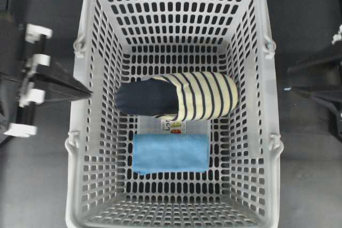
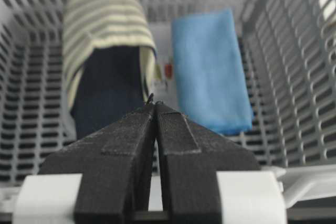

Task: Pick up the blue cloth from the shopping basket with the left arm.
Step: 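Move the left gripper over the basket toward the blue cloth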

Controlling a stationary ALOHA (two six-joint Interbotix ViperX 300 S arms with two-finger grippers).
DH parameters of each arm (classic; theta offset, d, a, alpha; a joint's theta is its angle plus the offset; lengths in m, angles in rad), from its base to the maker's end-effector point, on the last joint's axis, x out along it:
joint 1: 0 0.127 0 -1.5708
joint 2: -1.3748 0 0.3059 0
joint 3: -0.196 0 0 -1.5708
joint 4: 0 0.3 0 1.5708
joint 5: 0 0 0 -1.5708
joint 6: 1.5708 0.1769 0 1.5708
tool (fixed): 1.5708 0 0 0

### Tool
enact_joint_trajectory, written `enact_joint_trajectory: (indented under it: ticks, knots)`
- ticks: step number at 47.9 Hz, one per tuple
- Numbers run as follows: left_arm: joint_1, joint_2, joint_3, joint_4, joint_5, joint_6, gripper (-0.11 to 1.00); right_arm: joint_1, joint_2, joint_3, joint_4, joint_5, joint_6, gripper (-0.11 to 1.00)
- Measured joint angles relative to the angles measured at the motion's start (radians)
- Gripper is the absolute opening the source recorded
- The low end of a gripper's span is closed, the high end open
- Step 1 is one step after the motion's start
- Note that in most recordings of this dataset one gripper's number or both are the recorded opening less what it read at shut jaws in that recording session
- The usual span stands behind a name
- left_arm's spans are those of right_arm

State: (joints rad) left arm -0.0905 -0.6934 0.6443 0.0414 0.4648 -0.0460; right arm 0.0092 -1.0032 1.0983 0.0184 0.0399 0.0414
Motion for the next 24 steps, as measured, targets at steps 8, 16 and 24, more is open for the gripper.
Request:
enact_joint_trajectory:
  ticks: [8, 16, 24]
  knots:
    - [-0.014, 0.100, -0.110, 0.002, 0.097, -0.005, 0.02, 0.002, 0.000, 0.000, 0.000, 0.002, 0.002, 0.82]
    - [-0.026, 0.225, -0.212, 0.002, 0.161, -0.034, 0.39, 0.002, 0.000, 0.000, -0.002, 0.002, 0.000, 0.78]
    - [-0.040, 0.371, -0.330, 0.002, 0.233, -0.084, 0.84, 0.002, -0.002, 0.000, 0.000, 0.000, 0.002, 0.78]
